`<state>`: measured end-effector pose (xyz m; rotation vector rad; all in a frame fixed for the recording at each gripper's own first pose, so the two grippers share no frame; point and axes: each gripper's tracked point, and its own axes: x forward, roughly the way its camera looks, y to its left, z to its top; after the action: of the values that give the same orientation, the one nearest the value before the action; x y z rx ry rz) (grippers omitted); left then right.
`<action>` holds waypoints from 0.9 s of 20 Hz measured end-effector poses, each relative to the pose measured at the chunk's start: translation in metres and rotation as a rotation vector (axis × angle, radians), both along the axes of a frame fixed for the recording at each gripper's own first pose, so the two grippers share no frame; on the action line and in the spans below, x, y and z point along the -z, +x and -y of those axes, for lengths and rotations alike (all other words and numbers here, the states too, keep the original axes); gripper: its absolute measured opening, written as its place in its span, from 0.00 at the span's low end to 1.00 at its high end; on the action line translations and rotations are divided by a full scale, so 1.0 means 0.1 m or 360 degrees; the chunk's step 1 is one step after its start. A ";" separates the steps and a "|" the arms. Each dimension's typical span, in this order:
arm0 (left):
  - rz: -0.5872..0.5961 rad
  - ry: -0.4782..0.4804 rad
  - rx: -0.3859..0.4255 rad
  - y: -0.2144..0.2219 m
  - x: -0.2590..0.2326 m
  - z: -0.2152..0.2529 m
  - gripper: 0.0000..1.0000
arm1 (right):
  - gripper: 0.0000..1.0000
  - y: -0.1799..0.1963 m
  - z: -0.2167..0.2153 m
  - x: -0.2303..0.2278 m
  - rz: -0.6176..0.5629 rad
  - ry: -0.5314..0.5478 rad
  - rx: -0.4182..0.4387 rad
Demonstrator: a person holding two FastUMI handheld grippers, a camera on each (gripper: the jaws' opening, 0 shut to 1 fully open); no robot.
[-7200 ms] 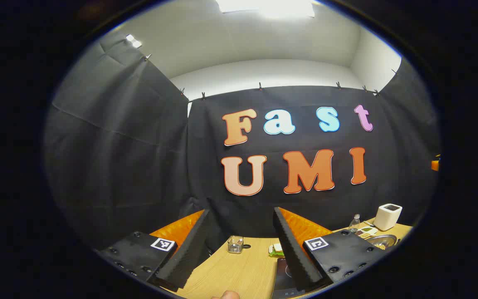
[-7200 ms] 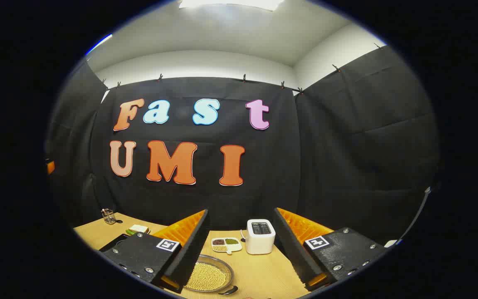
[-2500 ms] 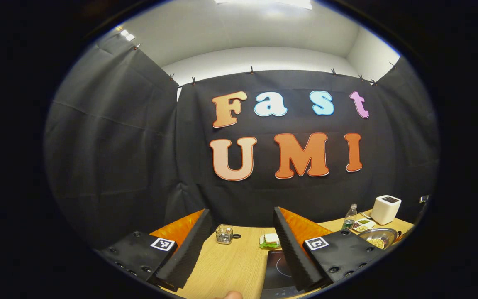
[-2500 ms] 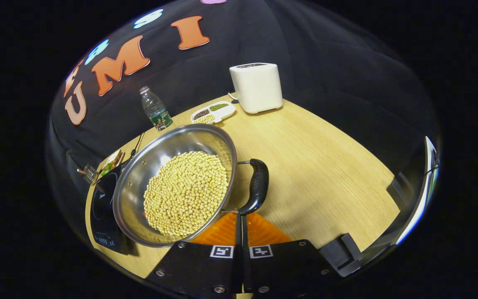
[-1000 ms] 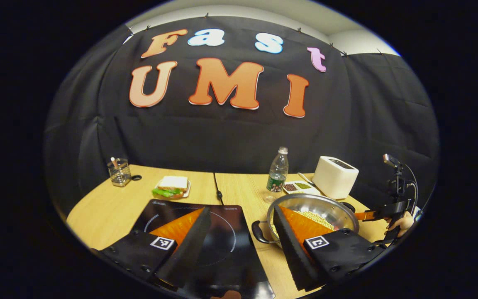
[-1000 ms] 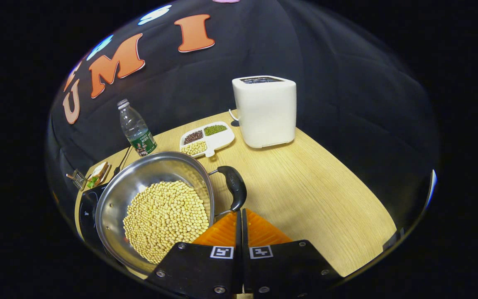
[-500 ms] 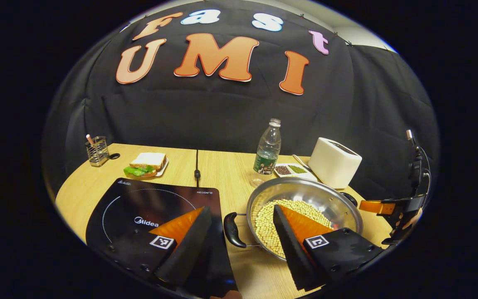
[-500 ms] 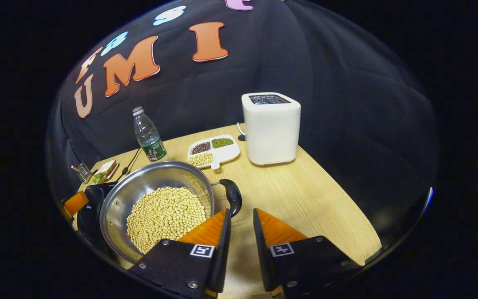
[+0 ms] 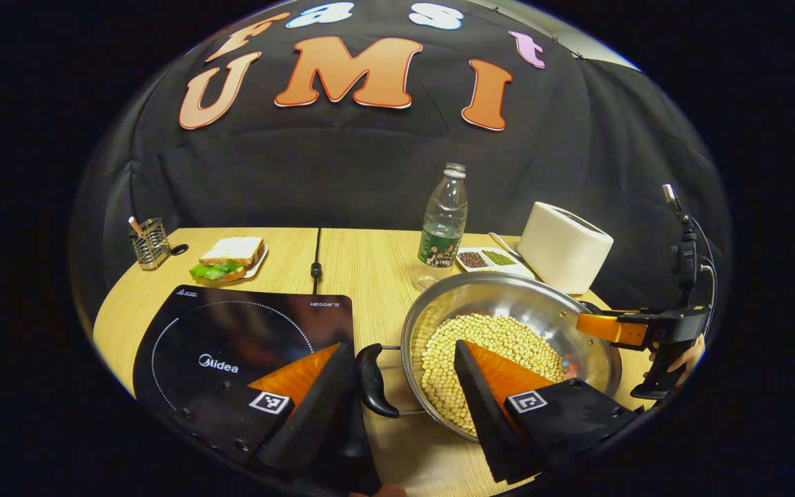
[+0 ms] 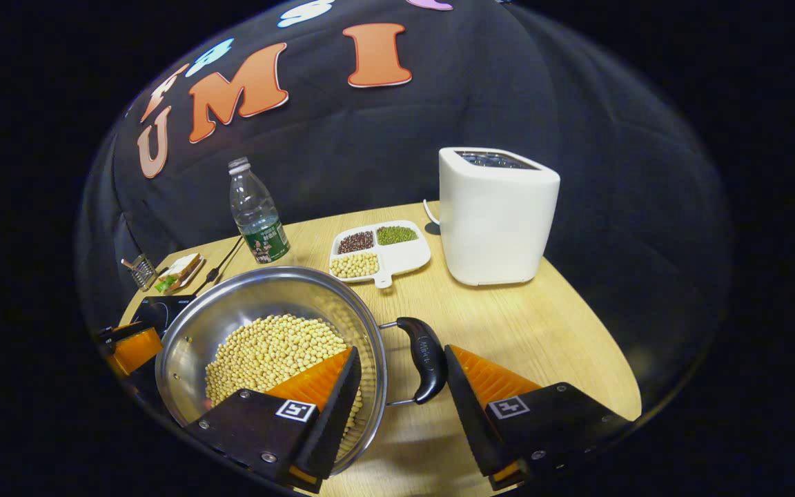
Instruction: First push the handle of the pot to place it horizontally, then grasp the pot with both hands and set it on the induction cooktop.
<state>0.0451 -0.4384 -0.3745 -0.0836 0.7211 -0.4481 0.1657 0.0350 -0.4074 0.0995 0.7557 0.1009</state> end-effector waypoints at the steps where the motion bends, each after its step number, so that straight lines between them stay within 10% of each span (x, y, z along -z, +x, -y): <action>1: -0.0010 0.0004 0.0001 0.00 0.02 0.01 0.99 | 0.76 0.02 0.01 0.03 -0.0007 -0.0006 0.0009; 4: -0.0033 0.0039 0.0003 0.01 0.10 0.04 0.99 | 0.60 0.05 0.01 0.06 -0.0011 -0.0010 -0.0045; 13: -0.0133 0.0198 0.0003 0.08 0.42 0.07 0.98 | 0.54 -0.02 0.12 0.03 -0.0032 0.0015 -0.0056; 16: -0.0205 0.0211 -0.0015 0.08 0.46 0.10 0.61 | 0.52 -0.03 0.12 0.02 -0.0038 0.0033 -0.0048; 18: -0.0240 0.0206 -0.0016 0.08 0.47 0.11 0.59 | 0.49 -0.04 0.15 0.01 -0.0035 0.0046 -0.0026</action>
<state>0.0533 -0.4494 -0.4214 0.0006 0.8957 -0.3871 0.1613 0.0203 -0.4080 0.1221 0.7773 0.1267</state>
